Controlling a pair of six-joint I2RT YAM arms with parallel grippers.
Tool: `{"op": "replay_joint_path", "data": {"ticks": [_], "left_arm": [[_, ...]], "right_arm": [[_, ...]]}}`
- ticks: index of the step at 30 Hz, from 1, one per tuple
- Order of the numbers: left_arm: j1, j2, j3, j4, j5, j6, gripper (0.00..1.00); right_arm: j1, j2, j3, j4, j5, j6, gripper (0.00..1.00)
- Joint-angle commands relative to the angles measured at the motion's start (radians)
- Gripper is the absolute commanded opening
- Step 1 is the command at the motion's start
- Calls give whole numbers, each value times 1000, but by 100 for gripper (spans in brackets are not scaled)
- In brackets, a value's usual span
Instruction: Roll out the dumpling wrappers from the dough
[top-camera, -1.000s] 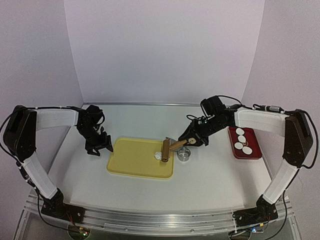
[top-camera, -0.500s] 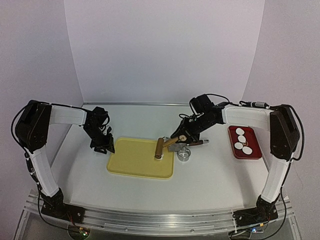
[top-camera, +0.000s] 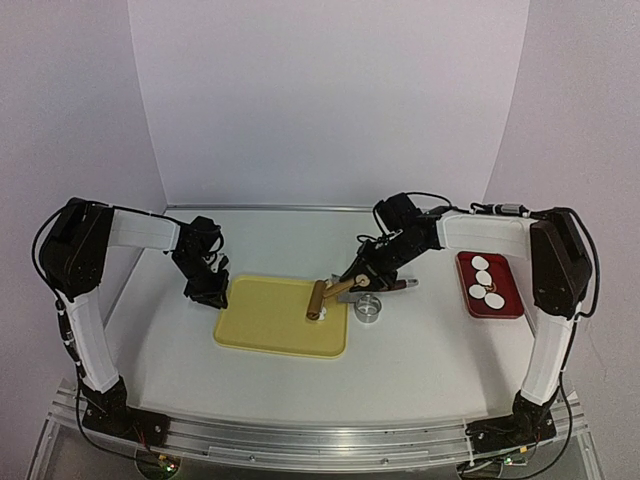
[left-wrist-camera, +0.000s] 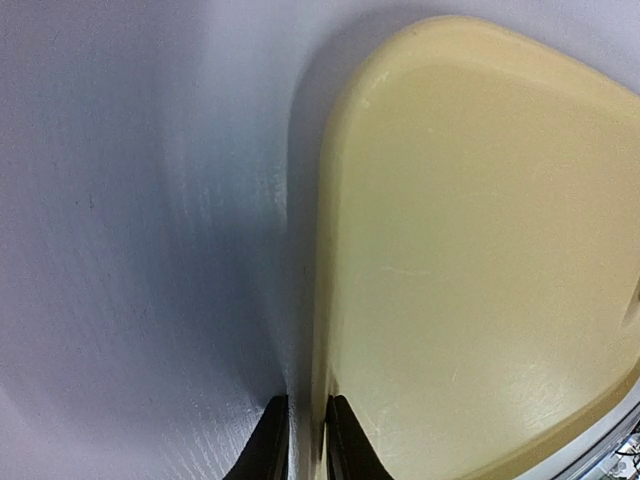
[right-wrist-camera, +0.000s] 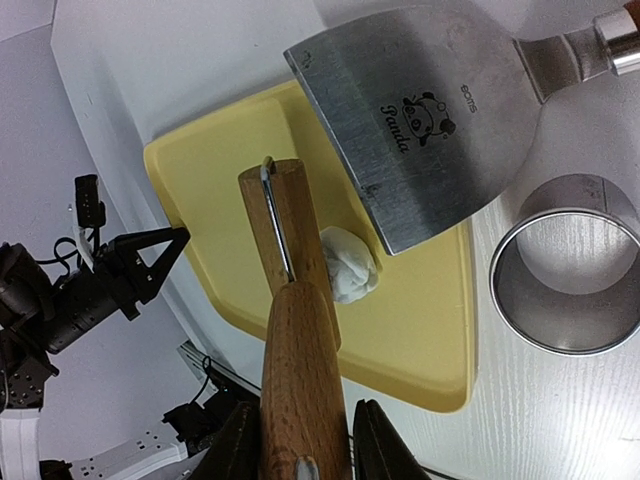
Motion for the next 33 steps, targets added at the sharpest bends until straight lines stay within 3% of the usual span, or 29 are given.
{"op": "replay_joint_path", "data": {"ticks": [1, 11, 33], "left_arm": [[7, 42, 27, 2, -45, 16, 11], [7, 65, 46, 3, -36, 13, 0], [7, 88, 65, -31, -89, -29, 0]], "right_arm": [[6, 30, 21, -112, 92, -1, 0], [5, 101, 33, -162, 98, -41, 0], [-26, 86, -53, -275, 187, -66, 0]]}}
